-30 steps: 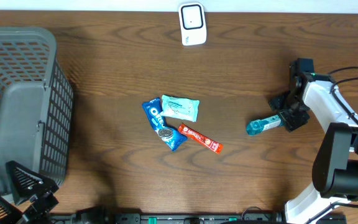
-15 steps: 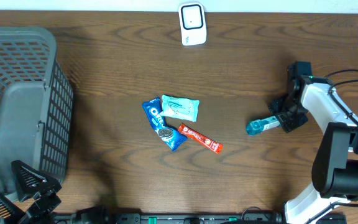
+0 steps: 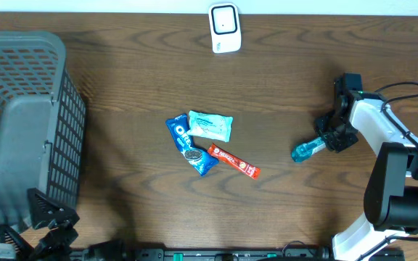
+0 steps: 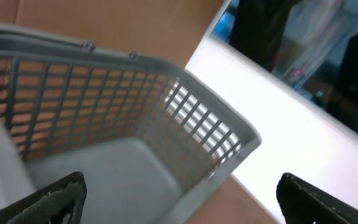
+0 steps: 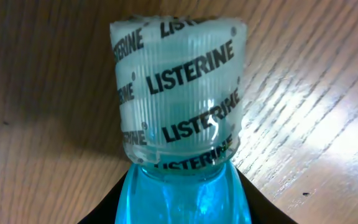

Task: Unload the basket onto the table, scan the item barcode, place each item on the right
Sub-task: 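Lift the bottle and hold its label under the white scanner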

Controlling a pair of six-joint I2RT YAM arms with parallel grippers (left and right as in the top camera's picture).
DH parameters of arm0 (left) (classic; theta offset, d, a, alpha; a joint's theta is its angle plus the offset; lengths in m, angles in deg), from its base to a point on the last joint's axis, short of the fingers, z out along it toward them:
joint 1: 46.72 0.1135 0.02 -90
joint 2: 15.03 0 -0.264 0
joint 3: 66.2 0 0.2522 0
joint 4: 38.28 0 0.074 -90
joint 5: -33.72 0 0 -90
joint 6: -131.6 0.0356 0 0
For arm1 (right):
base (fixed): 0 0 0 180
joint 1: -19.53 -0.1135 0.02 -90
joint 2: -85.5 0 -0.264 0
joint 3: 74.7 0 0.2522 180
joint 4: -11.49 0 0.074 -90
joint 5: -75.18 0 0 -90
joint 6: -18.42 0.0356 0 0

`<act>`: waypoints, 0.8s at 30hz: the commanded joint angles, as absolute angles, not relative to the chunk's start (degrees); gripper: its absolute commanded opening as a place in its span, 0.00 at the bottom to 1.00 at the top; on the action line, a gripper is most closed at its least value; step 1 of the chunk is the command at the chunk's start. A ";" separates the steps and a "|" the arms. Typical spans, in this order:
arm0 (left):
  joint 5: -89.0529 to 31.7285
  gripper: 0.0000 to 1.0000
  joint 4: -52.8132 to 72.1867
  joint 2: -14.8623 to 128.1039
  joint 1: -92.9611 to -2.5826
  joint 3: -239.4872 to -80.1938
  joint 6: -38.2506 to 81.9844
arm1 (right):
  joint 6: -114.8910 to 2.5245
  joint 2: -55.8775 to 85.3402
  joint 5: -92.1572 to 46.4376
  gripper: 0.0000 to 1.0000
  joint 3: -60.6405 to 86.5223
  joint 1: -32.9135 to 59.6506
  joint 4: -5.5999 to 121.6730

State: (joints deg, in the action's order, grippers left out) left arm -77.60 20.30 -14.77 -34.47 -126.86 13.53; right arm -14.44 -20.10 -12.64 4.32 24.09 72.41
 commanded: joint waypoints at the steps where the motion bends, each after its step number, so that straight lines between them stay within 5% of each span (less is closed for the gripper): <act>1: -77.95 0.98 22.68 -14.82 -34.69 -126.68 14.53 | -17.26 -20.58 -17.56 0.13 6.48 23.83 73.54; 13: -77.95 0.98 23.49 -14.82 -34.69 -126.68 14.53 | -18.94 -20.56 -35.42 0.09 21.52 23.08 79.71; 24: -77.95 0.98 23.49 -14.82 -34.69 -126.68 14.53 | -17.56 -20.56 -45.21 0.09 23.12 15.76 56.50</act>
